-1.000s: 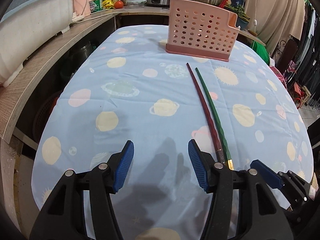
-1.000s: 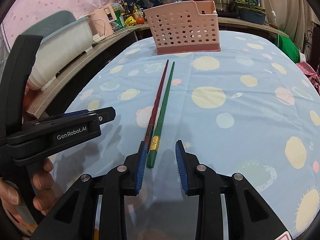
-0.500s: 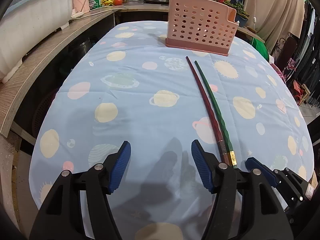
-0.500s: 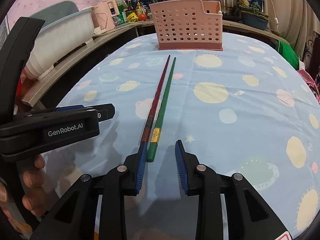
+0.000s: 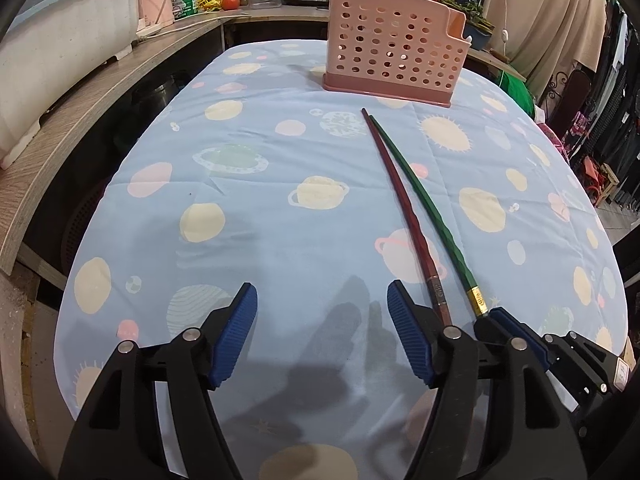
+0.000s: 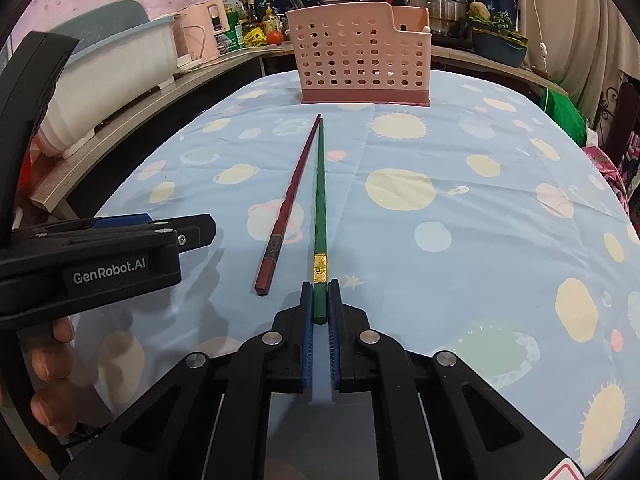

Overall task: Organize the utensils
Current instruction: 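Grasp the green chopstick with the right gripper, then grasp the dark red chopstick with the left gripper while the right gripper holds the green one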

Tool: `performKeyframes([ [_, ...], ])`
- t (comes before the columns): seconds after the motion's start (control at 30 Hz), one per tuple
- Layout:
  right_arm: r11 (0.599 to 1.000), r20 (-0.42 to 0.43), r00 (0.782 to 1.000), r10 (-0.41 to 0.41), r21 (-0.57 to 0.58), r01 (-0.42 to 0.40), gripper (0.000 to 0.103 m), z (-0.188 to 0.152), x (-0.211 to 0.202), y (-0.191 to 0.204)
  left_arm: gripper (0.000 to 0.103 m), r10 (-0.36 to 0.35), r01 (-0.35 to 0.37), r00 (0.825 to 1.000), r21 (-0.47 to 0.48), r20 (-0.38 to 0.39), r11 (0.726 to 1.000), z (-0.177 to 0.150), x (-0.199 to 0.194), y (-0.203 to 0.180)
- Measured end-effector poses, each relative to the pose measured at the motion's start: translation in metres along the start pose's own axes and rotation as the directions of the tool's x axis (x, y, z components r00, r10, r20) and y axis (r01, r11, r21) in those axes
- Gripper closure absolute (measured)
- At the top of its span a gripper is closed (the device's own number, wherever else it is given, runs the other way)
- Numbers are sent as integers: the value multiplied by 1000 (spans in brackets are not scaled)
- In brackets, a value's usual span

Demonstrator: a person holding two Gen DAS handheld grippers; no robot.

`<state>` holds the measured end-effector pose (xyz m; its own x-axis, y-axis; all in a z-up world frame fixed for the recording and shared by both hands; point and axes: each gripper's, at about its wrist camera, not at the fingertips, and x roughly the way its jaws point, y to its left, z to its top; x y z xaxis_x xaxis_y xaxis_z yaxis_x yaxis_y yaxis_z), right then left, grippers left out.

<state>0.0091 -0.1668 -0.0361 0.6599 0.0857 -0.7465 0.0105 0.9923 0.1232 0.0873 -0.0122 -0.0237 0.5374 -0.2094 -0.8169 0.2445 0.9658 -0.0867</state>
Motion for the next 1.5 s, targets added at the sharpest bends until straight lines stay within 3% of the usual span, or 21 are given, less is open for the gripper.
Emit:
performKeyframes([
  [0.1, 1000, 2, 1000, -4, 26, 4, 96, 1, -1, -8, 28, -7, 7, 1000, 2, 0, 1000, -1, 0, -2],
  [0.7, 991, 13, 1000, -24, 129, 22, 96, 0, -6, -44, 25, -44, 45, 999, 76, -17, 996, -2, 14, -45],
  [0.97, 991, 13, 1000, -19, 131, 17, 96, 0, -7, -44, 45, -31, 32, 999, 91, -15, 995, -4, 18, -49],
  [1.33, 992, 10, 1000, -9, 123, 8, 96, -1, -8, -41, 95, -71, 73, 997, 101, -24, 992, -6, 14, -51],
  [1.5, 992, 12, 1000, -2, 123, 1, 96, -2, -10, -42, 96, -95, 98, 995, 94, -36, 991, -8, 12, -50],
])
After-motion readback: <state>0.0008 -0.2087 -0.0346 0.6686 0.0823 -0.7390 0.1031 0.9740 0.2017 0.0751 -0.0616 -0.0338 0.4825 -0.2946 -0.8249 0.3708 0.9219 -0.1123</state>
